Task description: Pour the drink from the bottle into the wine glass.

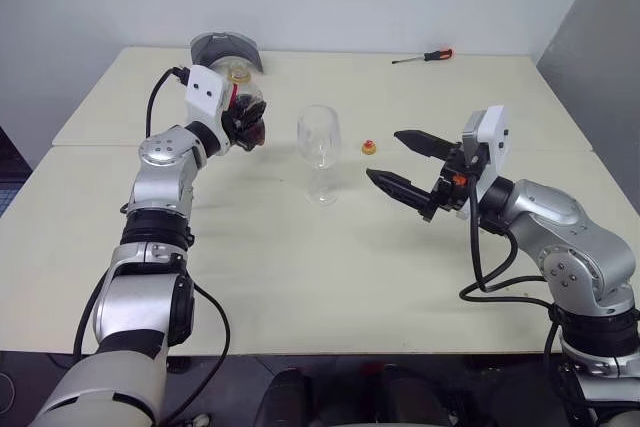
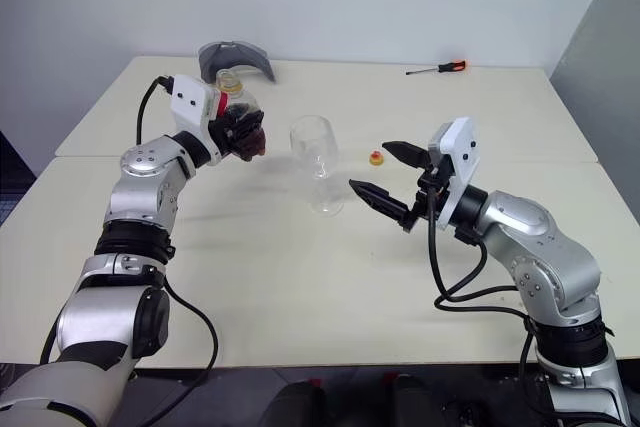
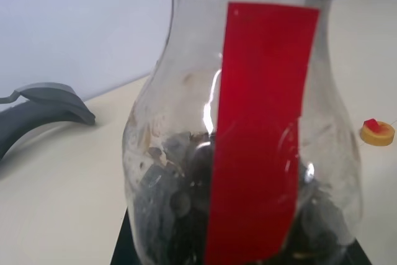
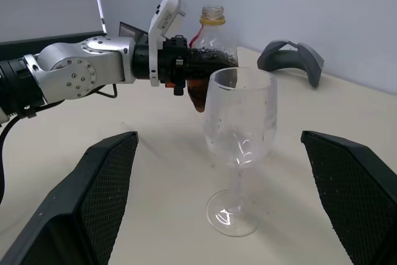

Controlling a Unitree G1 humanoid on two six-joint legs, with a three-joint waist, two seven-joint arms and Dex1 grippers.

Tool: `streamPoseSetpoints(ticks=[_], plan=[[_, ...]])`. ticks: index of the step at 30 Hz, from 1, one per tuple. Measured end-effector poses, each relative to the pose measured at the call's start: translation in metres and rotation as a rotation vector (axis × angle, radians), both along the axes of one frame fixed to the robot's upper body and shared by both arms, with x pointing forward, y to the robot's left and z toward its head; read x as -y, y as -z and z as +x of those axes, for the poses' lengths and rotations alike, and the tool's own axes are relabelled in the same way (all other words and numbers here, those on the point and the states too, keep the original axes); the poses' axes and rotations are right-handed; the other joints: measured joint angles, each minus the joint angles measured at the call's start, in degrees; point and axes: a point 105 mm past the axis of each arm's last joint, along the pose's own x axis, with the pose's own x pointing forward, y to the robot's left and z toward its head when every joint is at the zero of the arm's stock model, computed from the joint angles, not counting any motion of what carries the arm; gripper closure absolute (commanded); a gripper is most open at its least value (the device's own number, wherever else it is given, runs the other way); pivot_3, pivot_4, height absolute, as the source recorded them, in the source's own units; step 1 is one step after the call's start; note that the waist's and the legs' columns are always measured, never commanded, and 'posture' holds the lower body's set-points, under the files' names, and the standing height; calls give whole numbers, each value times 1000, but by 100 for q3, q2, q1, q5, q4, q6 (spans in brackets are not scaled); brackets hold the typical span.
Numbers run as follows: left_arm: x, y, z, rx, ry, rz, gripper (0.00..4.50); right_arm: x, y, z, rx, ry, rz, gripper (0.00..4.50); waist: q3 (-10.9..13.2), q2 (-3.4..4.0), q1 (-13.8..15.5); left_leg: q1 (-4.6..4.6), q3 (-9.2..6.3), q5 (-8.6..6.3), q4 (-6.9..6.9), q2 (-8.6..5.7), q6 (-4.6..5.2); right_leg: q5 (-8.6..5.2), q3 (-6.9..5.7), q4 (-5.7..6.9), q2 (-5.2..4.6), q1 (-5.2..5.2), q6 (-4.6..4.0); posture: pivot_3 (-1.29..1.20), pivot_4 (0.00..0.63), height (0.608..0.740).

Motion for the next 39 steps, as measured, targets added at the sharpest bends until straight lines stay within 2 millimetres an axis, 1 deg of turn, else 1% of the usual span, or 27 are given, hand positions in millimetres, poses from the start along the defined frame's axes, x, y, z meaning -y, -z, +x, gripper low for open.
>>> streamPoseSetpoints(ticks=[7, 16, 20, 22, 26, 36, 39], plan=[[6, -7, 6, 6, 23, -8, 3386, 2, -2, 4, 13, 39, -4, 0, 0, 0, 0, 0, 1, 0, 0, 0, -1, 0, 0, 1, 0, 0, 0, 0, 150, 740], [11, 3, 9, -20, 42, -5, 3386, 3, -3, 1, 28, 68, -9, 0, 0, 0, -2, 0, 1, 1, 0, 0, -2, 0, 0, 1, 0, -2, 0, 0, 150, 740], [11, 2, 10, -15, 44, 1, 3386, 4, 0, 1, 20, 77, -9, 0, 0, 0, -1, -1, 2, 1, 0, 0, -2, 0, 1, 2, 0, -2, 0, 0, 150, 740], [12, -3, 10, -6, 45, 5, 3386, 4, 0, 1, 20, 78, -9, 0, 0, 0, -1, -1, 1, 1, 0, 0, -2, 0, 0, 1, 0, -2, 0, 0, 150, 740], [9, -9, 10, 15, 40, 15, 3386, 4, 0, 1, 21, 78, -11, 0, 0, 0, -5, 0, 2, 1, 0, 0, -2, 0, 1, 2, 0, -2, 0, 0, 150, 740], [3, -12, 9, 23, 26, 25, 3386, 6, 0, 2, 23, 83, -24, 0, 0, 0, -4, 0, 2, 1, 1, 0, -2, 0, 1, 2, 0, -2, 0, 0, 150, 740], [2, -10, 10, 19, 23, 25, 3386, 7, -2, 6, 30, 92, -36, 0, 0, 0, -4, 0, 2, 2, 1, 0, -3, 0, 0, 3, 0, -2, 0, 0, 150, 740]])
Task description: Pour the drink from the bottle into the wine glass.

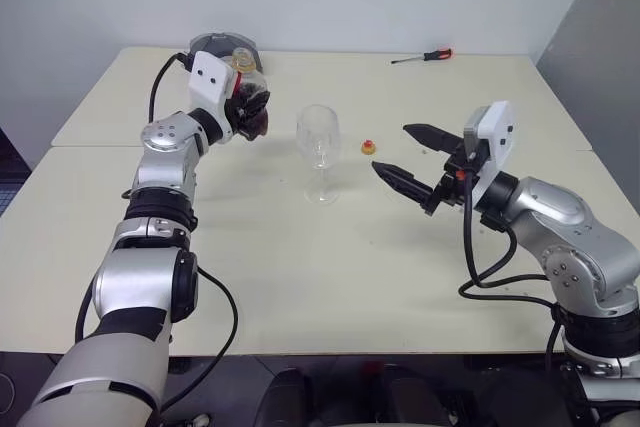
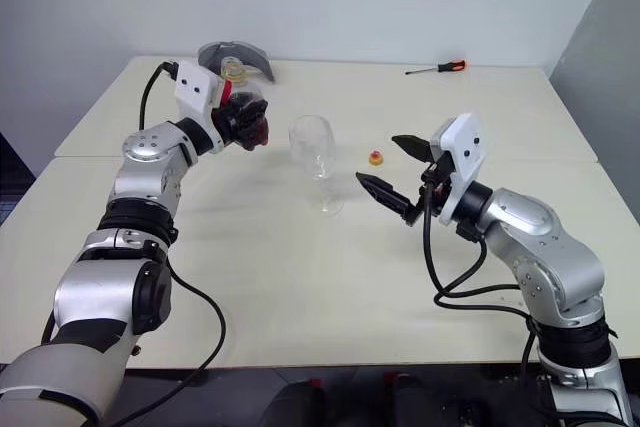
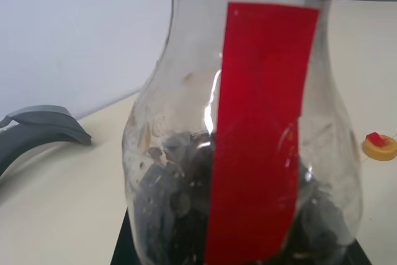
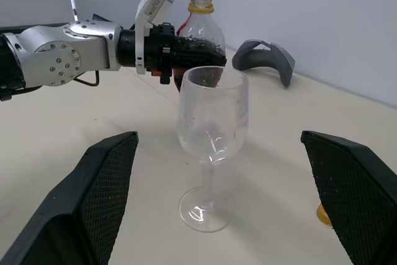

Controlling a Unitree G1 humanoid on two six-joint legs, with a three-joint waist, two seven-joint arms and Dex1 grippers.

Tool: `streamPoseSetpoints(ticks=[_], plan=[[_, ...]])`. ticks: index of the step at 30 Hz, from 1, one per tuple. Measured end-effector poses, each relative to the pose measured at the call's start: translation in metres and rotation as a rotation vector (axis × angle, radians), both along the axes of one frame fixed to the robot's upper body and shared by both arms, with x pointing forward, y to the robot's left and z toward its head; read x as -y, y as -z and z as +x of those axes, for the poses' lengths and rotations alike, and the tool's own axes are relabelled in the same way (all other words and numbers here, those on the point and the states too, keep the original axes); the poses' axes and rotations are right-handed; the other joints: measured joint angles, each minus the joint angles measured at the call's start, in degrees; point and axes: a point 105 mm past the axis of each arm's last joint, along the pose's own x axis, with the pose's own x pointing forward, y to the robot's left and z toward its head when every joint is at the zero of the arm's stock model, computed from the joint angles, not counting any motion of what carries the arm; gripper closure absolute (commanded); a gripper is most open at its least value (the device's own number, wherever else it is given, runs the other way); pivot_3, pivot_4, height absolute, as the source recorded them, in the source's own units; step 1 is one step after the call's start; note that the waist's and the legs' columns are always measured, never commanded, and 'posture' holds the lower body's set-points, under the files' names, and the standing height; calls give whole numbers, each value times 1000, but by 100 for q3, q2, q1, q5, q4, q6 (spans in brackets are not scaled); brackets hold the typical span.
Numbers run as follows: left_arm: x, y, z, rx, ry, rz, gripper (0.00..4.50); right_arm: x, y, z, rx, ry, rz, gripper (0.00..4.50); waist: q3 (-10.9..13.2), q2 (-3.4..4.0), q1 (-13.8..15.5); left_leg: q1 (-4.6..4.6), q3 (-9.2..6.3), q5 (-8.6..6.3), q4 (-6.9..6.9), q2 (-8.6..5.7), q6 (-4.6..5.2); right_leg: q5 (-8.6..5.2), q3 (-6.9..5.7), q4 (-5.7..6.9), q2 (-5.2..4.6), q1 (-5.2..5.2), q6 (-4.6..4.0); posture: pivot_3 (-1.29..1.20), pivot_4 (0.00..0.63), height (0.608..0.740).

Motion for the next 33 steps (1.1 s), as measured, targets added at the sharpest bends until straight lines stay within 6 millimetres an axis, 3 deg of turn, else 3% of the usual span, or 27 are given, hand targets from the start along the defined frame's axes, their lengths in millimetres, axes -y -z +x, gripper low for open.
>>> streamPoseSetpoints(ticks=[5, 13, 19, 27, 33], plan=[[-1, 1, 1, -9, -6, 0, 3386, 3, -1, 1, 10, 9, -15, 0, 0, 0, 0, -1, 0, 0, 0, 0, 0, 0, 0, -1, 0, 0, 0, 0, 150, 740], [-4, -18, 1, 40, -10, 29, 3386, 3, -9, 4, 27, 0, -15, 0, 0, 0, -9, 0, 2, 0, 0, 0, 0, 0, 0, 1, 0, -1, 0, 0, 150, 740], [1, -20, -2, 64, 34, 113, 3386, 1, -15, 5, 42, -25, -19, 0, 0, 0, -6, -1, 2, 0, 1, -2, 0, 0, 0, 0, -1, -2, 0, 0, 150, 740], [24, -18, -15, 147, 219, 446, 3386, -5, -25, 11, 52, -41, 11, 0, 0, 0, -5, -1, 3, 1, 1, -1, -1, 0, 0, 3, -1, -3, 0, 0, 150, 740], [42, -36, -19, 244, 285, 579, 3386, -12, -28, 13, 49, -62, 36, 0, 0, 1, -6, -1, 6, 0, 1, -2, 1, 0, 2, 3, -1, -3, 0, 0, 150, 740]])
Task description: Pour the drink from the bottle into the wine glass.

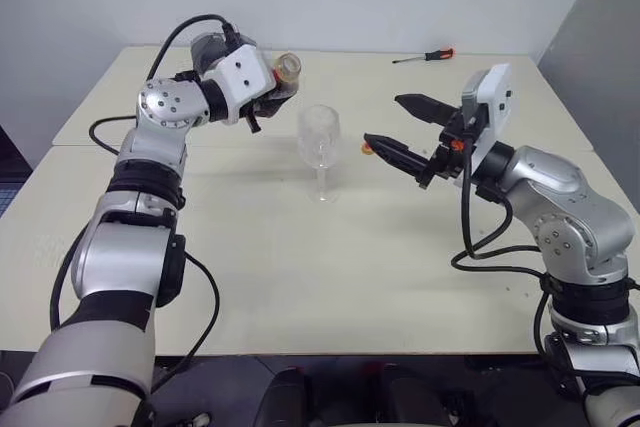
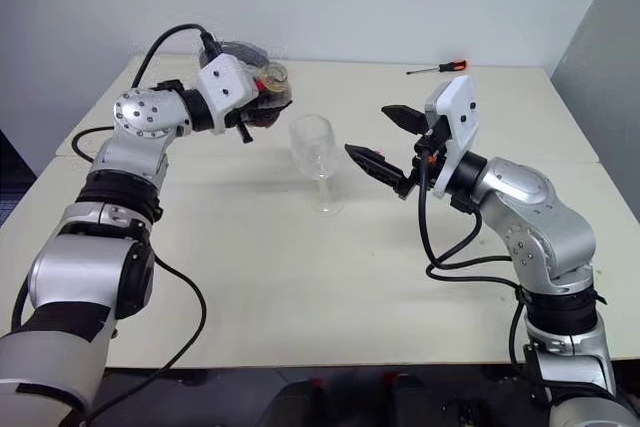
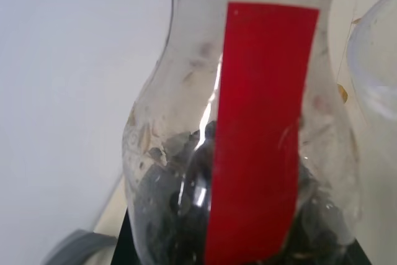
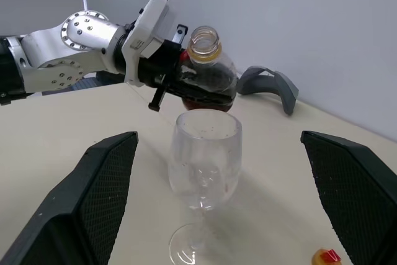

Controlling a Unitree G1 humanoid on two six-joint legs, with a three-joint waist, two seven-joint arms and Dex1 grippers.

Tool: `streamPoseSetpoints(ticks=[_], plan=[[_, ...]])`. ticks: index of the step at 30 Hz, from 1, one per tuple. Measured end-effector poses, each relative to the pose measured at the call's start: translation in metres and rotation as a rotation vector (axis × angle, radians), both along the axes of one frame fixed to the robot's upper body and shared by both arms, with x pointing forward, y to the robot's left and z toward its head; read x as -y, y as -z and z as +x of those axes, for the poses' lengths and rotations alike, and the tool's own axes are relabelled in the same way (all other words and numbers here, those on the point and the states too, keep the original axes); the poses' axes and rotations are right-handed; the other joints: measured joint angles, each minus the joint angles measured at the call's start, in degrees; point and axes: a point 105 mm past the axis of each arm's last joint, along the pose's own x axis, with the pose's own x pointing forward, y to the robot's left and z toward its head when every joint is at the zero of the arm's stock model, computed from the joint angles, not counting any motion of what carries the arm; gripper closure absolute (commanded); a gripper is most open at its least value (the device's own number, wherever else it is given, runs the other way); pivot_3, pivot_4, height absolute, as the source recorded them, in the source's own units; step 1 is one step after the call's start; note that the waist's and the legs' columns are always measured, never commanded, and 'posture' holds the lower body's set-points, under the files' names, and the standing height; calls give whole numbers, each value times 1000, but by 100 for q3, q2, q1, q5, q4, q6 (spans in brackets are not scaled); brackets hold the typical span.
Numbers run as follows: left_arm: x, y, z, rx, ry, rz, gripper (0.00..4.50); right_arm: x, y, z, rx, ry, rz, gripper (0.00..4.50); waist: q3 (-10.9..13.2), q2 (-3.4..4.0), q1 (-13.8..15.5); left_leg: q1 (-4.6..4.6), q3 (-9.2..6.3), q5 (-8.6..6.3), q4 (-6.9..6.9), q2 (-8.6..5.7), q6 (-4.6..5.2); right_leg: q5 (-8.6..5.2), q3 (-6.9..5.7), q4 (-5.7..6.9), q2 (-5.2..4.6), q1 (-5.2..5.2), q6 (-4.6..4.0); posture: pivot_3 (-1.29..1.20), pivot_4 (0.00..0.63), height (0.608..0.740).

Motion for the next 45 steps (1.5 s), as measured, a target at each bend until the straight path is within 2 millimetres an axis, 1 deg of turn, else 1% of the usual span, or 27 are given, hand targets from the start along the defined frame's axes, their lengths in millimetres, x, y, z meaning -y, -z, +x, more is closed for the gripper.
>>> streamPoseSetpoints(ticks=[2, 6, 9, 13, 17, 23, 30, 42, 45], plan=[[3, -3, -1, 21, 14, 23, 3386, -3, -2, -1, 5, -10, 5, 0, 0, 0, -2, 1, -1, 0, 0, 1, 0, 0, -1, 1, 0, 0, 0, 0, 150, 740], [5, -3, -1, 26, 27, 61, 3386, -8, -3, -1, 6, -23, 20, 0, 0, 0, -9, 0, 0, 0, -1, 1, 0, 0, -1, 2, 0, -3, 0, 0, 150, 740], [1, 0, -2, 23, 26, 101, 3386, -8, -3, -1, 7, -19, 15, 0, 0, 0, -10, 0, -1, 0, 0, 1, 0, 0, -1, 2, 0, -3, 0, 0, 150, 740], [-3, -4, -1, 30, 15, 128, 3386, -9, -2, -1, 7, -20, 14, 0, 0, 0, -10, -1, -1, 0, 0, 0, 0, 0, -2, 2, 0, -3, 0, 0, 150, 740], [0, -8, -2, 51, 23, 174, 3386, -10, -2, 0, 8, -19, 12, 0, 0, 0, -11, 0, 0, 0, 0, 0, 0, 0, -1, 2, 0, -3, 0, 0, 150, 740], [-1, -3, -1, 50, 23, 244, 3386, -11, -1, 0, 10, -15, 13, 0, 0, 1, -11, -1, 0, 0, 0, 0, 0, 0, -2, 3, 1, -4, 0, 0, 150, 740], [3, -10, 0, 94, 19, 294, 3386, -11, -1, 0, 11, -14, 14, 0, 0, 1, -11, -1, -1, 0, -1, 0, 0, 0, -2, 2, 0, -4, 0, 0, 150, 740], [-1, -6, 3, 130, -11, 383, 3386, -10, 1, 4, -2, -6, 16, 0, 0, 1, -12, -1, 1, 0, -1, 1, 0, 0, -2, 3, 0, -6, 0, 0, 150, 740], [-3, -4, 3, 139, -13, 427, 3386, -10, 1, 4, 5, -3, 16, 0, 0, 1, -12, -2, 1, 0, -1, 0, 0, 0, -2, 3, 0, -6, 0, 0, 150, 740]])
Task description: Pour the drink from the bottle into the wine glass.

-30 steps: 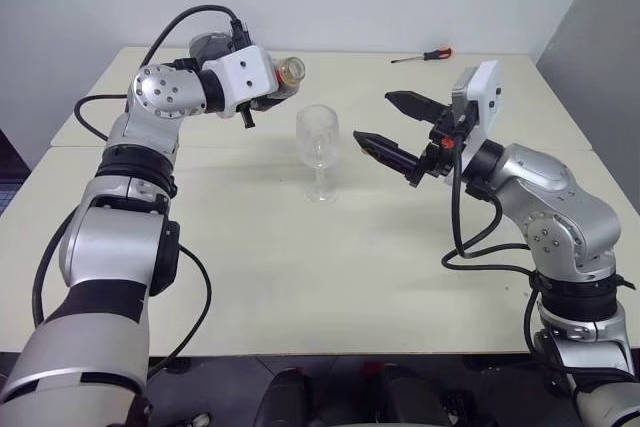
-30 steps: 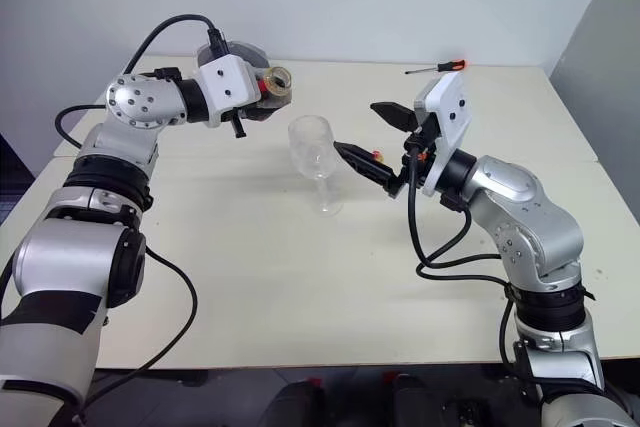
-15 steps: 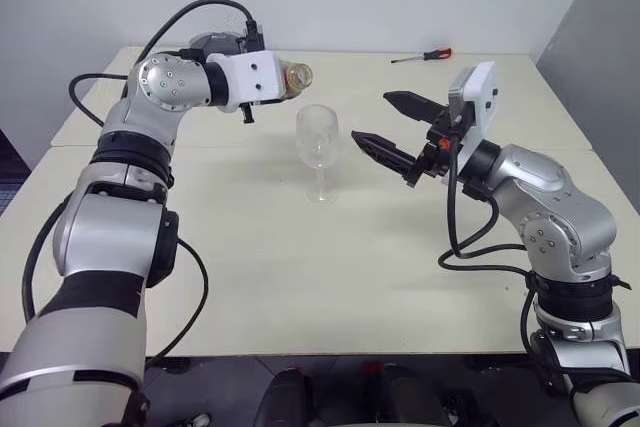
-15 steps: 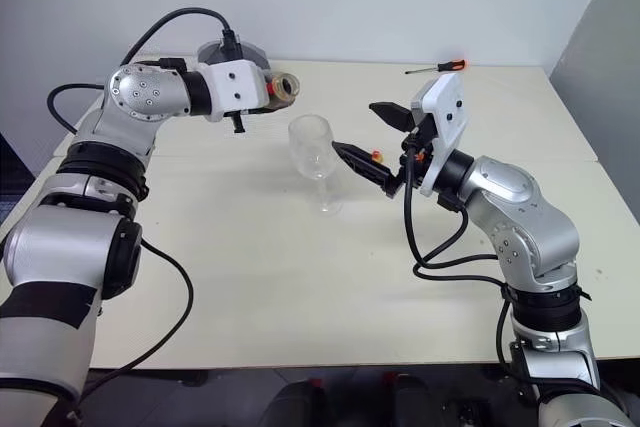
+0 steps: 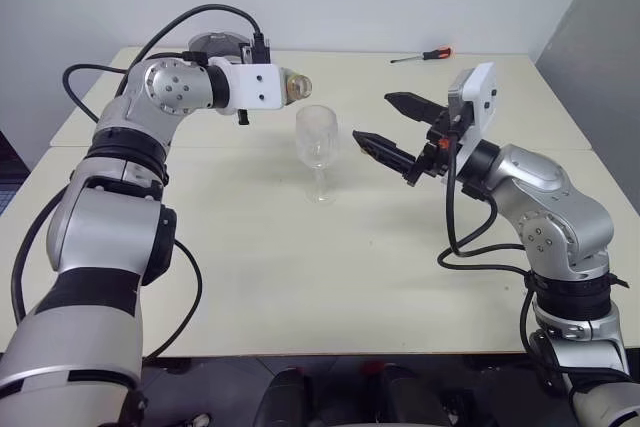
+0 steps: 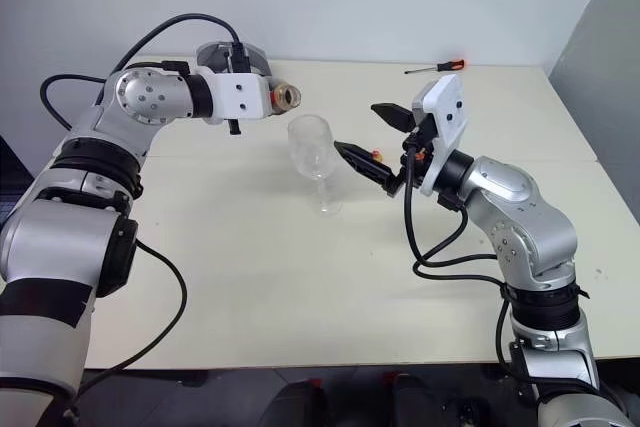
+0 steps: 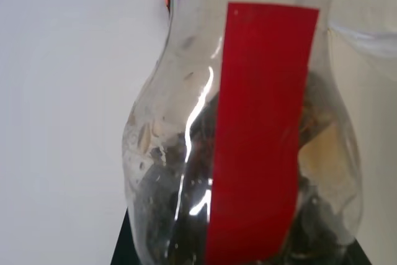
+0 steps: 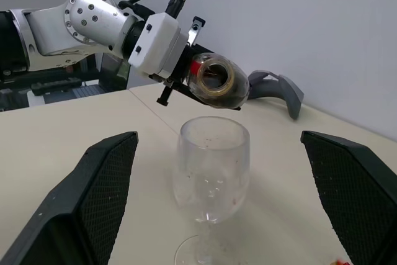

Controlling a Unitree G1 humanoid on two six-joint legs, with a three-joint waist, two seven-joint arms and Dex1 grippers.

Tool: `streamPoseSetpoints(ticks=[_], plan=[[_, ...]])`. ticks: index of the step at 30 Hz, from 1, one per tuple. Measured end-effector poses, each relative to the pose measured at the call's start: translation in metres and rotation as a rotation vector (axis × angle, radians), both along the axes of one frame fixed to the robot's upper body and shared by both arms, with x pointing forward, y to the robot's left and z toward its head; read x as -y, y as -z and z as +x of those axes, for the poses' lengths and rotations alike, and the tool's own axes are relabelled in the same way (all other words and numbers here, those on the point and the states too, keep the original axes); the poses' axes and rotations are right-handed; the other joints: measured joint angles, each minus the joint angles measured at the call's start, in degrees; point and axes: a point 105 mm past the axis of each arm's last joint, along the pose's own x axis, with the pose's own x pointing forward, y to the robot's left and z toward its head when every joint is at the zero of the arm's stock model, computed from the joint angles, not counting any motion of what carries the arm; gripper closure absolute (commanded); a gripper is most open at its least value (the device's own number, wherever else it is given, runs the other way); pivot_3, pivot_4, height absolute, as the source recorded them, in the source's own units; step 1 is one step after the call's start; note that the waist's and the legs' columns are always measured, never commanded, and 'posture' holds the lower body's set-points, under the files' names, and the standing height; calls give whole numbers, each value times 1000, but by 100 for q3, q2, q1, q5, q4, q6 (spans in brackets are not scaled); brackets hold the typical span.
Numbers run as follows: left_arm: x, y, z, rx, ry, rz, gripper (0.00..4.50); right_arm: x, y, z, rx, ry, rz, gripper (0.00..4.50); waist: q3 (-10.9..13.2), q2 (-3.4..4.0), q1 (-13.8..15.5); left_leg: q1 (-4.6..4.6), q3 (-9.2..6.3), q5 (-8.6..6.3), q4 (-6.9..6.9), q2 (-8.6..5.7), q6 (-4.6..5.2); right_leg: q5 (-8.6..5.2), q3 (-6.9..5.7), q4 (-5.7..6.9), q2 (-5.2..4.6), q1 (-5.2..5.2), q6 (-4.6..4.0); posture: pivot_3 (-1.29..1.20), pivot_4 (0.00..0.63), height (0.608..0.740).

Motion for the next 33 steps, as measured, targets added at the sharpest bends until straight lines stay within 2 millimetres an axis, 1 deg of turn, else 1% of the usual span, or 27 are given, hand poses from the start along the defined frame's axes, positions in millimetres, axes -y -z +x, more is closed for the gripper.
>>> streamPoseSetpoints(ticks=[5, 8, 17, 20, 24, 33], plan=[[0, -4, 0, 38, 3, 53, 3386, 1, 0, 1, 3, 6, 3, 0, 0, 0, 1, 0, 0, 0, 0, -1, 0, 0, -1, 0, 0, 0, 0, 0, 150, 740], [1, -3, 1, 48, 2, 84, 3386, 1, 1, 3, 0, 12, 2, 0, 0, 0, 0, 0, 1, 0, 0, -1, 0, 0, 0, 0, 0, 0, 0, 0, 150, 740], [-1, -7, 1, 100, 2, 140, 3386, 2, 1, 4, 9, 22, -2, 0, 0, 0, 0, 0, 1, 0, 0, 0, -1, 0, 0, 1, 0, -2, 0, 0, 150, 740], [-2, -10, 2, 117, -6, 154, 3386, 2, 1, 4, 9, 23, -1, 0, 0, 0, 1, 0, 2, 0, 0, -1, -1, 0, 0, 1, 0, -2, 0, 0, 150, 740], [-3, -9, 2, 121, -11, 172, 3386, 2, 1, 4, 11, 23, 0, 0, 0, 0, 0, 0, 2, 0, 0, 0, -1, 0, 0, 1, 0, -2, 0, 0, 150, 740], [1, -12, 2, 149, 7, 204, 3386, 3, 3, 7, 3, 28, 8, 0, 0, 0, 0, 0, 3, 1, 0, 0, -1, 0, 0, 2, 0, -3, 0, 0, 150, 740]])
